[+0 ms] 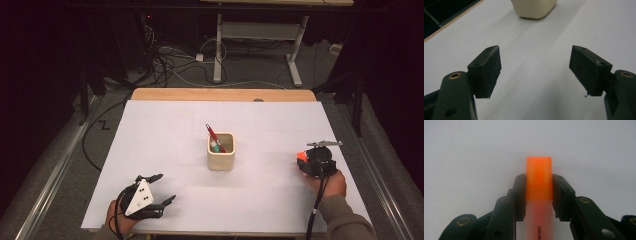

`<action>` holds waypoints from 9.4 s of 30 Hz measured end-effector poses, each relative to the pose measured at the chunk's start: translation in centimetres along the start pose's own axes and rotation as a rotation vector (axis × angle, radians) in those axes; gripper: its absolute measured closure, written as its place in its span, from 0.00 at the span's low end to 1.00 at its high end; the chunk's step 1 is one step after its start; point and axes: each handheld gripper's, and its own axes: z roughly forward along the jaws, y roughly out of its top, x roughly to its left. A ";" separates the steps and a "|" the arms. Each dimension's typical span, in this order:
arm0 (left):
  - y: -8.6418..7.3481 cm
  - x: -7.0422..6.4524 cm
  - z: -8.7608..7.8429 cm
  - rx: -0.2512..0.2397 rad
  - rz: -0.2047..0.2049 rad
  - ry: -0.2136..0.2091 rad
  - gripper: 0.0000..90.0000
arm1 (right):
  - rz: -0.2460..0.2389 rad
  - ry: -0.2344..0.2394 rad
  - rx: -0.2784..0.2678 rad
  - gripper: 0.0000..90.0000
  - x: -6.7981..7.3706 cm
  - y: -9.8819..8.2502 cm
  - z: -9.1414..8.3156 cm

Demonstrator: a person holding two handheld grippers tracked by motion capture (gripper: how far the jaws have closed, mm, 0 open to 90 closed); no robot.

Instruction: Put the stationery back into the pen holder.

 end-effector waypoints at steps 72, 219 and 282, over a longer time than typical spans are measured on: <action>-0.6 0.2 0.2 0.056 -0.011 0.026 0.27 | -0.252 0.579 -0.734 0.75 11.4 7.0 -4.9; -0.6 0.1 0.3 0.075 0.024 0.041 0.27 | -0.421 0.359 -0.617 0.23 11.4 6.0 -3.8; -0.5 -0.2 0.6 0.094 0.039 0.041 0.27 | -0.599 0.263 -0.599 0.27 6.7 -3.1 -4.6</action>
